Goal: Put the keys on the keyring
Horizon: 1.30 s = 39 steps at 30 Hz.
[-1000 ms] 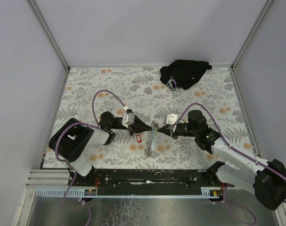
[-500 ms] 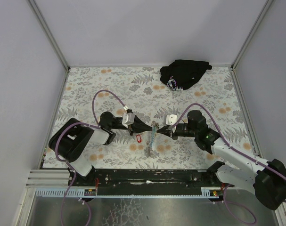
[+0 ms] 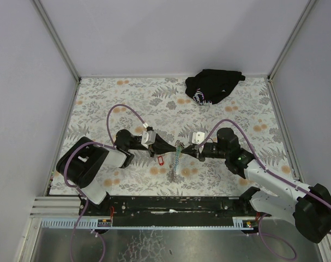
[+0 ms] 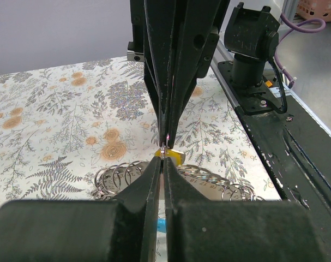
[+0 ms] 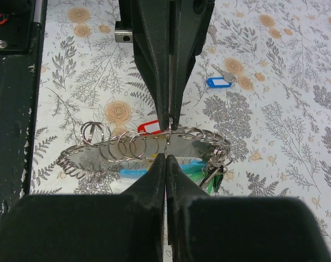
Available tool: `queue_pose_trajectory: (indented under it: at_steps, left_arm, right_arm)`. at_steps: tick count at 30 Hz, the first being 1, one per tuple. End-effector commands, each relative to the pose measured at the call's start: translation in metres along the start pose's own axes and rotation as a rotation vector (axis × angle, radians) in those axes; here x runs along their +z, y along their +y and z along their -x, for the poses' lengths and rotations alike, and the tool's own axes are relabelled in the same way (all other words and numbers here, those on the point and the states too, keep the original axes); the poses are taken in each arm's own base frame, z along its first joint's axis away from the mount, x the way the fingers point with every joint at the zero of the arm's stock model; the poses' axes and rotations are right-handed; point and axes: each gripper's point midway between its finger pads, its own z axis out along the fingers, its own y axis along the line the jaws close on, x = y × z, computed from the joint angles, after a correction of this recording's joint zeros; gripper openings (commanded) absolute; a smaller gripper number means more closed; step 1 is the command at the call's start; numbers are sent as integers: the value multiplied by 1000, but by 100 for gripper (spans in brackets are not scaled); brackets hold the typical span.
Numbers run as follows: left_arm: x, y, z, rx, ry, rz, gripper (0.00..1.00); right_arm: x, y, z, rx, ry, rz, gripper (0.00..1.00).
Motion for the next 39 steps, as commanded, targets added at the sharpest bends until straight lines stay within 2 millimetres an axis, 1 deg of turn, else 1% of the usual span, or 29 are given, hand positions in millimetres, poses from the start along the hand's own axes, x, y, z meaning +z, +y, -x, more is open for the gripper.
queue_pose_trajectory:
  at_steps: [1, 6, 14, 24, 33, 39]
  left_arm:
    - [3, 2, 17, 108, -42, -17, 0]
    - [3, 2, 17, 107, -42, -19, 0]
    - [4, 2, 16, 103, -42, -21, 0]
    - [4, 2, 14, 95, -40, -22, 0]
    - [4, 3, 15, 96, -42, -15, 0]
    - [4, 4, 15, 96, -43, -12, 0]
  right_arm:
    - [3, -14, 22, -36, -46, -42, 0]
    - [3, -15, 17, -24, -20, -50, 0]
    - [3, -12, 25, -31, -50, -32, 0]
    - [4, -9, 29, -25, -69, -12, 0]
    - [4, -8, 22, -1, -38, -14, 0]
    - [5, -9, 25, -3, -45, -11, 0]
